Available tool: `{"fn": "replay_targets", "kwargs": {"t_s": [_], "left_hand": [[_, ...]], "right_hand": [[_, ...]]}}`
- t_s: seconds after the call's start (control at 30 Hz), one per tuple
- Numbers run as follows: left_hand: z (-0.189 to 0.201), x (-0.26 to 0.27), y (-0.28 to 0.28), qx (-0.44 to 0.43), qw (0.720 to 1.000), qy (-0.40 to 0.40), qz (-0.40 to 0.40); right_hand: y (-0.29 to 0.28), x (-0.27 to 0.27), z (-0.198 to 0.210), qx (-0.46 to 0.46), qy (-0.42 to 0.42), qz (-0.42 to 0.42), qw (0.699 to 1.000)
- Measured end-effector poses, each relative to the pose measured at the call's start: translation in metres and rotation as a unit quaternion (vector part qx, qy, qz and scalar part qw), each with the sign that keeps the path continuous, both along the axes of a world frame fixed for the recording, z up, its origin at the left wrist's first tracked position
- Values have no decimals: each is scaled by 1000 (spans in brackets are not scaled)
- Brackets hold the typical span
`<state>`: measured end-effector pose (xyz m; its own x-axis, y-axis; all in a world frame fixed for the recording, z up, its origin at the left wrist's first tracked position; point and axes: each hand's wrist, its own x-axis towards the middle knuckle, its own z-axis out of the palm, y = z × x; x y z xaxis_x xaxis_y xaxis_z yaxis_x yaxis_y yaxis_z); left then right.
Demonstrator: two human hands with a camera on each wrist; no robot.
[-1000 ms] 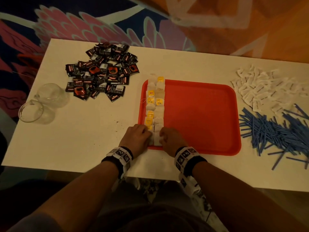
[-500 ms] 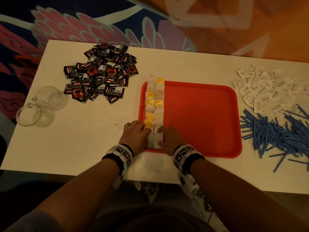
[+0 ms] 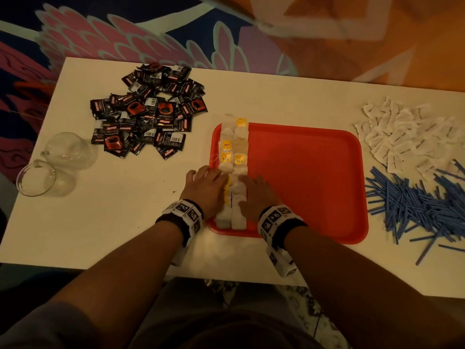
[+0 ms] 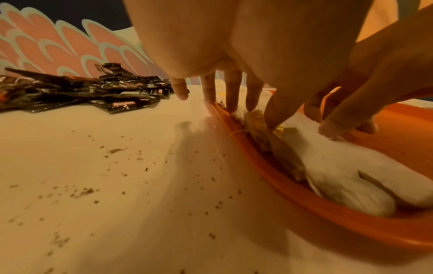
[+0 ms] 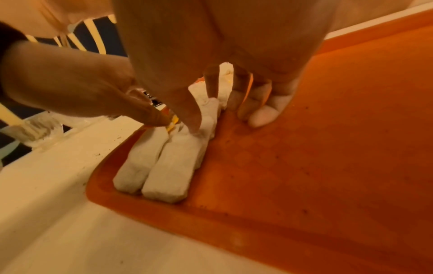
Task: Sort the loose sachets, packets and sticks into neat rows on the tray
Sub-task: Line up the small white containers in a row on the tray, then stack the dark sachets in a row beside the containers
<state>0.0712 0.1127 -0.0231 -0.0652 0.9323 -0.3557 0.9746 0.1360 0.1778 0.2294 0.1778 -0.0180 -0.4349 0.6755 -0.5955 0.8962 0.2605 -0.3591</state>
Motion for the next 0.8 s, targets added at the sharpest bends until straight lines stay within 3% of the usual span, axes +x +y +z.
{"fn": "replay_targets", "kwargs": {"t_s": [0.13,0.2,0.33,0.53,0.8], "left_hand": [[3,-4,6,72,995,-50,54],[3,-7,12,64,994,-57,61],[-1,-11,22,24,998,-45,41],[4,-23,31,60,989,-81,105],[12,-91,58,-7,975,-21,220]], "right_hand": [[15,-6,2,-10,57,-95,994],[24,-11,2,-30,59,-127,990],[32,-20,-4,-48,38,-123,991],[50,-25,-5,-49,37,-163,985],[59,-39,13,-9,75,-128,989]]}}
